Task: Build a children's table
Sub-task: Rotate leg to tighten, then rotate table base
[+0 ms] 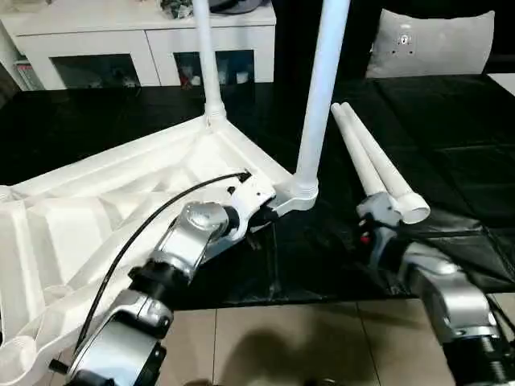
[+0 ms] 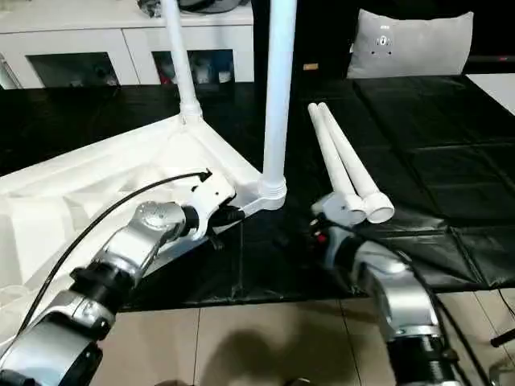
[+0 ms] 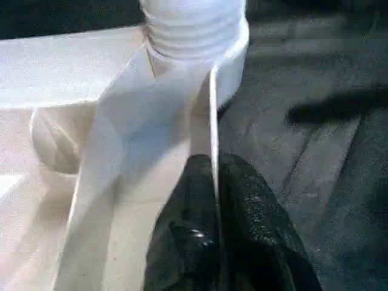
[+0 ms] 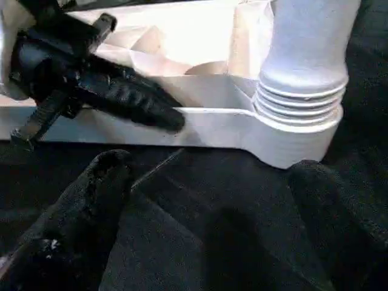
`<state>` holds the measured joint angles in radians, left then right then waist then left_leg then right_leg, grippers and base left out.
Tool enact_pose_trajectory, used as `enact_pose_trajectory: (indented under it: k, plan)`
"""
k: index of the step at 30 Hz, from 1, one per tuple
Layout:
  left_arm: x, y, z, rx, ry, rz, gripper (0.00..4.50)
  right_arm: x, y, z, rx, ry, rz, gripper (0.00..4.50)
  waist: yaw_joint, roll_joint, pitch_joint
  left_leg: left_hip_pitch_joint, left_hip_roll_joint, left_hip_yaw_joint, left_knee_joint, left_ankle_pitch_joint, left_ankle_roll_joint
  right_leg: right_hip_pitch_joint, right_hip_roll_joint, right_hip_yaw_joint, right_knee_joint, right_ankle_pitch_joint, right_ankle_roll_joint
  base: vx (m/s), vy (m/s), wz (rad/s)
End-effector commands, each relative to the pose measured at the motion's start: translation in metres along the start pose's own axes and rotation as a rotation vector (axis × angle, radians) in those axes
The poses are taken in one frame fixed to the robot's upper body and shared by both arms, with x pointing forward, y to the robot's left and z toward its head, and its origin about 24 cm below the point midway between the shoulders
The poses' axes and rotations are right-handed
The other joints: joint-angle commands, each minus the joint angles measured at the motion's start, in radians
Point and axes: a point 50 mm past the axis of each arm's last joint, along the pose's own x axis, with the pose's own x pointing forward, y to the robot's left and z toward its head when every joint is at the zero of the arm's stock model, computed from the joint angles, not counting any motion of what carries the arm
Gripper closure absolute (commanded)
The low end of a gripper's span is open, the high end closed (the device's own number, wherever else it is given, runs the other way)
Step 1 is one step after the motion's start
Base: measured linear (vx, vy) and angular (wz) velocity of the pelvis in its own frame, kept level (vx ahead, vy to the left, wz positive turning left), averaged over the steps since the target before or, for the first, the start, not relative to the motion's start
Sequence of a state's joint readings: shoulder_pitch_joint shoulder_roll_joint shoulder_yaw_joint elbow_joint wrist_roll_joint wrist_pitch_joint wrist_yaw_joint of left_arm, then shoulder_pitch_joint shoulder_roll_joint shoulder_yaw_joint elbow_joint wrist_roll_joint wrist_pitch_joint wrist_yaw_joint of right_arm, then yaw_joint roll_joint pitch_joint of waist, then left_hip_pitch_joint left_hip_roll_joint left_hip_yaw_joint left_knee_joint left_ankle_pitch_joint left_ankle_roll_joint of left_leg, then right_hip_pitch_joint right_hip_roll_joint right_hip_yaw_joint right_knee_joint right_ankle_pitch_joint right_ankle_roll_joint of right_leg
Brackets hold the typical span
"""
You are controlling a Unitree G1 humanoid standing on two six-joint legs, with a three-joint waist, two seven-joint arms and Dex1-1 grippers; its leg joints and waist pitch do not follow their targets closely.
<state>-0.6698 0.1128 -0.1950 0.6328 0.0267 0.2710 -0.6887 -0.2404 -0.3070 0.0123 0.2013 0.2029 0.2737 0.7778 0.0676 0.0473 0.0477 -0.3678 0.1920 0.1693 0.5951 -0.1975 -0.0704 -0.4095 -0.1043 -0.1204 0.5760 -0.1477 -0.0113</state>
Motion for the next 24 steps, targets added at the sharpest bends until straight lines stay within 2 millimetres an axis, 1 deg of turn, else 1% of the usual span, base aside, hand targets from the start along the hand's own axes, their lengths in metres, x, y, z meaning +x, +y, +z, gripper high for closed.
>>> enact_pose_trajectory:
  k: [1, 2, 3, 4, 6, 7, 8, 9, 10, 11, 12, 13, 14, 15, 16, 17, 18, 19, 20, 21, 22, 24]
  plan:
    - [-0.001, 0.006, 0.024, 0.034, -0.102, 0.043, 3.88, 0.012, 0.007, 0.006, 0.001, -0.029, -0.006, 0.00, 0.007, -0.014, -0.069, -0.002, 0.031, -0.009, -0.068, -0.166, 0.093, 0.060, -0.051, 0.044, -0.076, -0.334, -0.170, 0.000, 0.000, 0.00]
    - [-0.001, 0.006, 0.024, 0.034, -0.102, 0.043, 3.82, 0.012, 0.007, 0.006, 0.001, -0.029, -0.006, 0.00, 0.007, -0.014, -0.069, -0.002, 0.031, -0.009, -0.068, -0.166, 0.093, 0.060, -0.051, 0.044, -0.076, -0.334, -0.170, 0.000, 0.000, 0.00]
    - [-0.002, 0.009, 0.024, 0.064, -0.096, 0.071, 3.72, 0.020, 0.012, 0.011, 0.006, -0.057, 0.001, 0.00, 0.006, -0.016, -0.069, -0.004, 0.031, -0.009, -0.070, -0.169, 0.094, 0.062, -0.050, 0.044, -0.071, -0.312, -0.169, 0.000, 0.000, 0.00]
    - [-0.003, 0.010, 0.023, 0.063, -0.093, 0.075, 3.72, 0.023, 0.014, 0.014, 0.005, -0.066, 0.010, 0.00, 0.007, -0.015, -0.070, -0.005, 0.031, -0.011, -0.070, -0.167, 0.093, 0.064, -0.051, 0.045, -0.069, -0.307, -0.169, 0.000, 0.000, 0.00]
    - [-0.006, 0.012, 0.022, 0.059, -0.090, 0.079, 3.72, 0.024, 0.015, 0.016, 0.000, -0.074, 0.020, 0.00, 0.007, -0.011, -0.071, -0.001, 0.032, -0.008, -0.067, -0.149, 0.095, 0.063, -0.050, 0.048, -0.065, -0.260, -0.183, 0.000, 0.000, 0.00]
    - [-0.009, 0.016, 0.021, 0.066, -0.084, 0.092, 3.72, 0.026, 0.016, 0.019, -0.013, -0.079, 0.029, 0.00, 0.008, -0.007, -0.072, -0.001, 0.032, -0.008, -0.067, -0.145, 0.095, 0.064, -0.050, 0.048, -0.063, -0.252, -0.186, 0.000, 0.000, 0.00]
    - [-0.023, 0.026, 0.016, 0.069, -0.060, 0.127, 3.72, 0.029, 0.017, 0.023, -0.045, -0.079, 0.074, 0.00, 0.007, -0.005, -0.072, -0.003, 0.034, -0.010, -0.069, -0.148, 0.092, 0.067, -0.051, 0.047, -0.059, -0.243, -0.187, 0.000, 0.000, 0.00]
    - [-0.029, 0.030, 0.014, 0.073, -0.050, 0.141, 3.72, 0.030, 0.017, 0.025, -0.057, -0.076, 0.089, 0.00, 0.003, -0.008, -0.072, -0.007, 0.033, -0.012, -0.069, -0.145, 0.093, 0.070, -0.050, 0.047, -0.057, -0.236, -0.187, 0.000, 0.000, 0.00]
    - [-0.034, 0.033, 0.012, 0.078, -0.042, 0.152, 3.72, 0.030, 0.016, 0.026, -0.063, -0.072, 0.099, 0.00, 0.002, -0.004, -0.073, -0.005, 0.034, -0.012, -0.070, -0.148, 0.090, 0.068, -0.051, 0.046, -0.056, -0.235, -0.189, 0.000, 0.000, 0.00]
    - [-0.044, 0.037, 0.009, 0.083, -0.031, 0.159, 3.72, 0.032, 0.013, 0.028, -0.076, -0.064, 0.116, 0.00, -0.001, -0.003, -0.071, 0.002, 0.033, -0.008, -0.068, -0.164, 0.087, 0.063, -0.049, 0.047, -0.060, -0.253, -0.190, 0.000, 0.000, 0.00]
    - [-0.048, 0.038, 0.008, 0.083, -0.028, 0.158, 3.72, 0.032, 0.012, 0.029, -0.079, -0.061, 0.121, 0.00, -0.003, -0.002, -0.071, 0.000, 0.035, -0.011, -0.070, -0.167, 0.082, 0.065, -0.052, 0.048, -0.056, -0.253, -0.195, 0.000, 0.000, 0.00]
    - [-0.062, 0.041, 0.005, 0.085, -0.018, 0.150, 3.72, 0.034, 0.006, 0.031, -0.092, -0.045, 0.142, 0.00, -0.004, -0.001, -0.072, 0.002, 0.039, -0.012, -0.072, -0.176, 0.072, 0.064, -0.055, 0.048, -0.052, -0.259, -0.206, 0.000, 0.000, 0.00]
    - [-0.066, 0.041, 0.004, 0.087, -0.015, 0.141, 3.72, 0.034, 0.004, 0.032, -0.098, -0.040, 0.148, 0.00, -0.007, 0.000, -0.067, -0.001, 0.037, -0.010, -0.074, -0.185, 0.073, 0.063, -0.051, 0.048, -0.058, -0.274, -0.205, 0.000, 0.000, 0.00]
    - [-0.078, 0.038, 0.001, 0.104, -0.002, 0.097, 3.72, 0.037, -0.005, 0.036, -0.126, -0.025, 0.133, 0.00, -0.003, -0.001, -0.070, 0.007, 0.040, -0.011, -0.072, -0.198, 0.058, 0.060, -0.055, 0.050, -0.053, -0.279, -0.210, 0.000, 0.000, 0.00]
    - [-0.078, 0.038, 0.001, 0.104, -0.002, 0.097, 3.72, 0.037, -0.005, 0.036, -0.126, -0.025, 0.133, 0.00, -0.003, -0.001, -0.070, 0.007, 0.040, -0.011, -0.072, -0.198, 0.058, 0.060, -0.055, 0.050, -0.053, -0.279, -0.210, 0.000, 0.000, 0.00]
    - [-0.085, 0.037, -0.003, 0.108, 0.014, 0.073, 3.72, 0.039, -0.014, 0.039, -0.134, -0.024, 0.101, 0.00, -0.005, 0.002, -0.067, 0.008, 0.038, -0.008, -0.073, -0.205, 0.050, 0.056, -0.051, 0.052, -0.053, -0.275, -0.218, 0.000, 0.000, 0.00]
    - [-0.092, 0.035, -0.006, 0.109, 0.033, 0.061, 3.72, 0.042, -0.025, 0.045, -0.141, -0.039, 0.032, 0.00, -0.003, 0.002, -0.068, 0.010, 0.038, -0.007, -0.074, -0.205, 0.047, 0.055, -0.051, 0.052, -0.053, -0.270, -0.222, 0.000, 0.000, 0.00]
    - [-0.094, 0.035, -0.007, 0.109, 0.041, 0.061, 3.72, 0.043, -0.030, 0.048, -0.145, -0.050, -0.002, 0.00, -0.005, 0.003, -0.066, 0.009, 0.037, -0.006, -0.074, -0.204, 0.042, 0.054, -0.049, 0.053, -0.052, -0.260, -0.229, 0.000, 0.000, 0.00]
    - [-0.096, 0.035, -0.007, 0.107, 0.049, 0.066, 3.72, 0.045, -0.035, 0.051, -0.141, -0.063, -0.049, 0.00, -0.004, 0.005, -0.066, 0.013, 0.036, -0.004, -0.072, -0.205, 0.040, 0.050, -0.047, 0.054, -0.052, -0.256, -0.230, 0.000, 0.000, 0.00]
    - [-0.098, 0.034, -0.008, 0.106, 0.056, 0.072, 3.72, 0.046, -0.039, 0.053, -0.132, -0.075, -0.086, 0.00, -0.002, 0.006, -0.068, 0.014, 0.036, -0.004, -0.071, -0.201, 0.036, 0.052, -0.048, 0.055, -0.049, -0.240, -0.236, 0.000, 0.000, 0.00]
    - [-0.099, 0.034, -0.009, 0.107, 0.062, 0.080, 3.72, 0.048, -0.043, 0.055, -0.121, -0.087, -0.118, 0.00, -0.002, 0.005, -0.067, 0.012, 0.036, -0.004, -0.072, -0.198, 0.035, 0.054, -0.048, 0.054, -0.047, -0.233, -0.237, 0.000, 0.000, 0.00]
    - [-0.104, 0.036, -0.008, 0.097, 0.067, 0.142, 3.72, 0.052, -0.050, 0.059, -0.114, -0.116, -0.210, 0.00, -0.001, 0.002, -0.069, 0.009, 0.033, -0.005, -0.071, -0.182, 0.034, 0.057, -0.047, 0.054, -0.042, -0.211, -0.241, 0.000, 0.000, 0.00]
